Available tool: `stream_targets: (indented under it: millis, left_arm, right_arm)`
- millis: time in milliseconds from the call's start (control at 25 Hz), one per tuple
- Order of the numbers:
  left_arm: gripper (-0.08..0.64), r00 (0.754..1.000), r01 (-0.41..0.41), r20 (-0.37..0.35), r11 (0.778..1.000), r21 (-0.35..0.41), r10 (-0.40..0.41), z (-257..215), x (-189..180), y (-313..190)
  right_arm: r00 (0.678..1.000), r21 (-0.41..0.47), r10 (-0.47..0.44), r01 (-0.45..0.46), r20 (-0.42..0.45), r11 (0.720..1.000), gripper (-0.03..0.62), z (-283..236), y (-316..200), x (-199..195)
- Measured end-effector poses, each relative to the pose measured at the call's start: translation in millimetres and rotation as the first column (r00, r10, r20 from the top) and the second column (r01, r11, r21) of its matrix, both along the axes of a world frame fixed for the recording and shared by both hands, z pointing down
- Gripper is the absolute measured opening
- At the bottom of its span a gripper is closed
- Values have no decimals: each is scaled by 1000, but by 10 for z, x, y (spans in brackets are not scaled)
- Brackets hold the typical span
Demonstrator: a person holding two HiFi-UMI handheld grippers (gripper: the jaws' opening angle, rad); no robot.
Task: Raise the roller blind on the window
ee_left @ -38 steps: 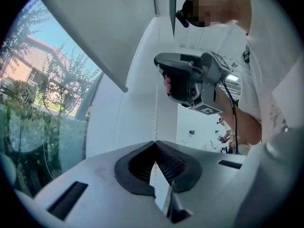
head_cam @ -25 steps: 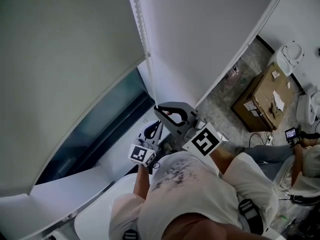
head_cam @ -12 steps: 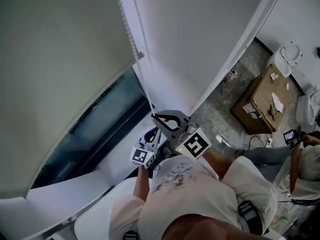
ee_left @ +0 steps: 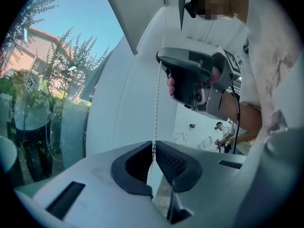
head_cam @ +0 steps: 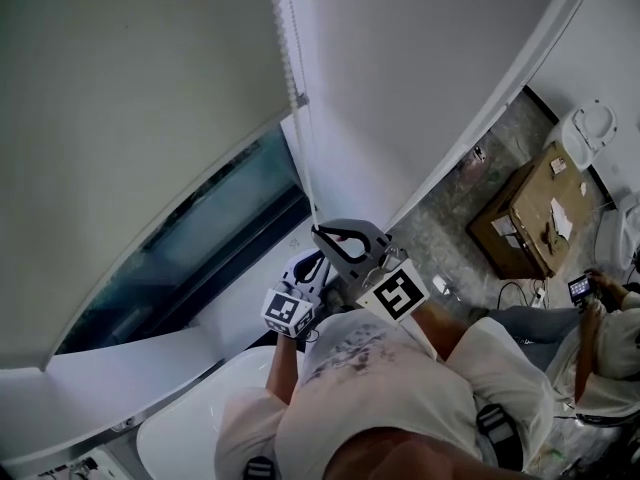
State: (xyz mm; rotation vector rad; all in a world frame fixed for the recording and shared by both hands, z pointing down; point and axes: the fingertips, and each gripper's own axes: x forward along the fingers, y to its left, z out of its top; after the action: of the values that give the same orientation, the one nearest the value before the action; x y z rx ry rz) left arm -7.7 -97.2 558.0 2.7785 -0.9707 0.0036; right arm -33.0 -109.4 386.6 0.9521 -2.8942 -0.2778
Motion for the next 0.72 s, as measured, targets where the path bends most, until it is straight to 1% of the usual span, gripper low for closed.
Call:
stream_targets:
  millis: [80,160,240,360,400,520,560,720]
  left_arm:
    - [11,1000,-5,-10,1000,8,5,-206,-45,33]
    - [34,1000,-3,-17,1000,26,3,-441,-120,58]
    - [40,1000,15,-23,999,40,-14,-703,-226,64]
    - [40,998,48,-53,998,36,-46,-1134,-385,36]
    - [40,998,52,-48,998,44,-50,-1271,-419,29]
    - [40,998,57,0,994,95,-58,-1642,-462,37]
    - [40,998,63,5,992,113,-64,-1761,-464,32]
    - [48,997,80,-29,982,171,-76,-2229,-453,-49]
  right_arm:
    - [1000,-7,1,-1,15,1000,61,-20,3,-3]
    - [1000,-15,7,-7,26,1000,61,-30,-4,5]
    - [1000,-15,14,-14,23,1000,61,-29,-10,14]
    - [999,-19,22,-21,33,1000,61,-32,-28,29]
    - [999,-22,25,-24,39,999,61,-33,-36,36]
    - [999,-29,32,-30,44,999,61,-28,-36,41]
    - [999,-32,33,-32,43,999,61,-20,-35,42]
    - [998,-36,42,-40,37,999,61,-4,-55,31]
